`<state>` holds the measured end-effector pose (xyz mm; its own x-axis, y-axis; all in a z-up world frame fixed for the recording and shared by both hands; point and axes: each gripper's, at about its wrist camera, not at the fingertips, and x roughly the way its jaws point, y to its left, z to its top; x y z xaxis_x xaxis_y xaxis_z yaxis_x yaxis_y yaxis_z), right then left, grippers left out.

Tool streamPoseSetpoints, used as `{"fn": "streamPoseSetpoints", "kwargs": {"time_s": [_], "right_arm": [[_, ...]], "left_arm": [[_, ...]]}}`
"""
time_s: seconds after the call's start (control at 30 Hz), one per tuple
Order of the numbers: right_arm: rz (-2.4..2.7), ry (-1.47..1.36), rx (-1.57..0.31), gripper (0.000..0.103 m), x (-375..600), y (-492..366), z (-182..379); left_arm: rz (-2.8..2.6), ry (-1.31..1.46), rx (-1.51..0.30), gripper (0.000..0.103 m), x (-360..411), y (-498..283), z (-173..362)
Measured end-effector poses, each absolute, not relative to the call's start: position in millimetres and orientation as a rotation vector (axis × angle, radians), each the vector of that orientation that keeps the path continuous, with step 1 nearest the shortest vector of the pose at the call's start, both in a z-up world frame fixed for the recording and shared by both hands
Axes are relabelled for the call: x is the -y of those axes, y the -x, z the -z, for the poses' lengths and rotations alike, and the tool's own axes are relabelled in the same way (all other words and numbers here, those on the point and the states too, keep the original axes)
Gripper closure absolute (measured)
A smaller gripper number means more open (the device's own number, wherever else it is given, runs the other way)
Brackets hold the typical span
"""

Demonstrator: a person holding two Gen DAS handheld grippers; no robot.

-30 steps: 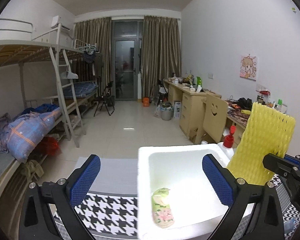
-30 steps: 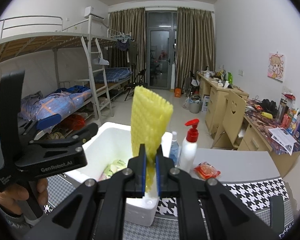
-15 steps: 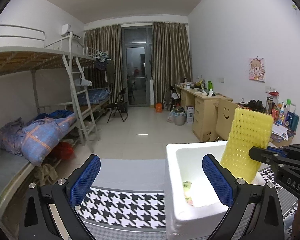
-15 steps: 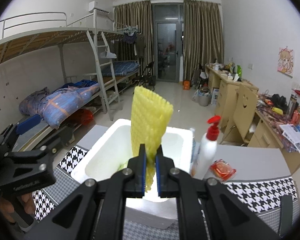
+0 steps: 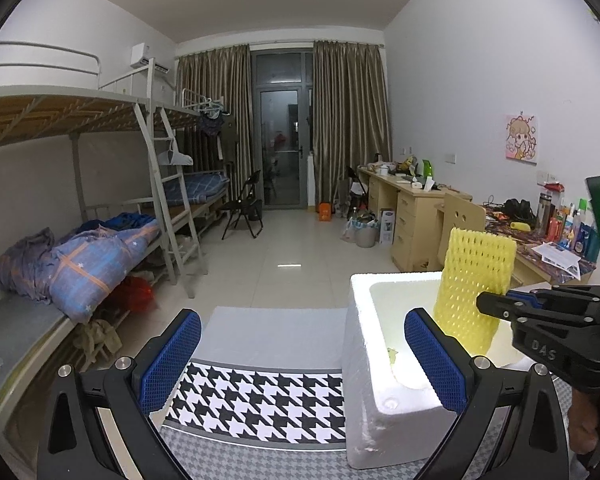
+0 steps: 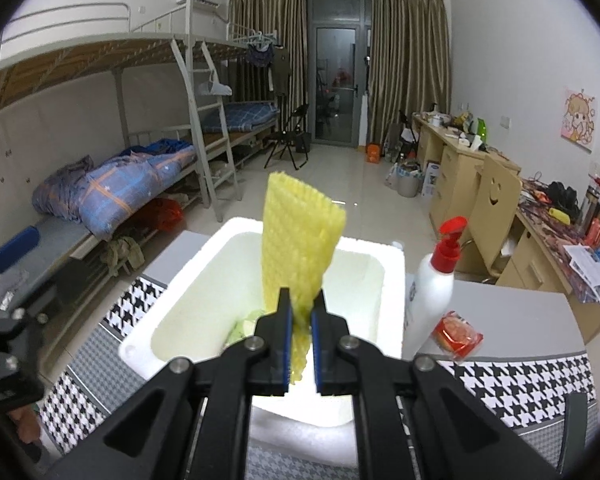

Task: Organize soft objects
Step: 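Lower the yellow net into the foam box and open the right gripper, then withdraw both grippers from the foam box back toward the table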

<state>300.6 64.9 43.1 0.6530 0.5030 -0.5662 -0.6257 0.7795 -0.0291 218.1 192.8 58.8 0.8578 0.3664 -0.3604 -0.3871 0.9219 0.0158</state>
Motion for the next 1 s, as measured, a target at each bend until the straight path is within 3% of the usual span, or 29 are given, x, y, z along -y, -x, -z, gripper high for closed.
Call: {"fn": "streamPoseSetpoints", "kwargs": {"time_s": [0.13,0.27,0.3,0.93,1.0], "right_arm": [[-0.639,0.237,-0.605,0.084,-68,-305,-37],[-0.633,0.244,-0.633,0.036,-69,-308,-33],[-0.635,0.245,-0.623,0.033,-69,-306,-34],[-0.647,0.195,-0.504,0.033,-45,-269,-72],[-0.653,0.184,-0.488,0.028,-41,-264,-75]], "left_arm": [[-0.397,0.067,-0.373,0.001,-197,-212,-56],[-0.4,0.07,-0.375,0.001,-200,-208,-56],[-0.4,0.071,-0.376,0.001,-200,-209,-56],[-0.377,0.07,-0.346,0.001,-178,-196,-68],[-0.369,0.071,-0.342,0.001,-175,-191,-69]]}}
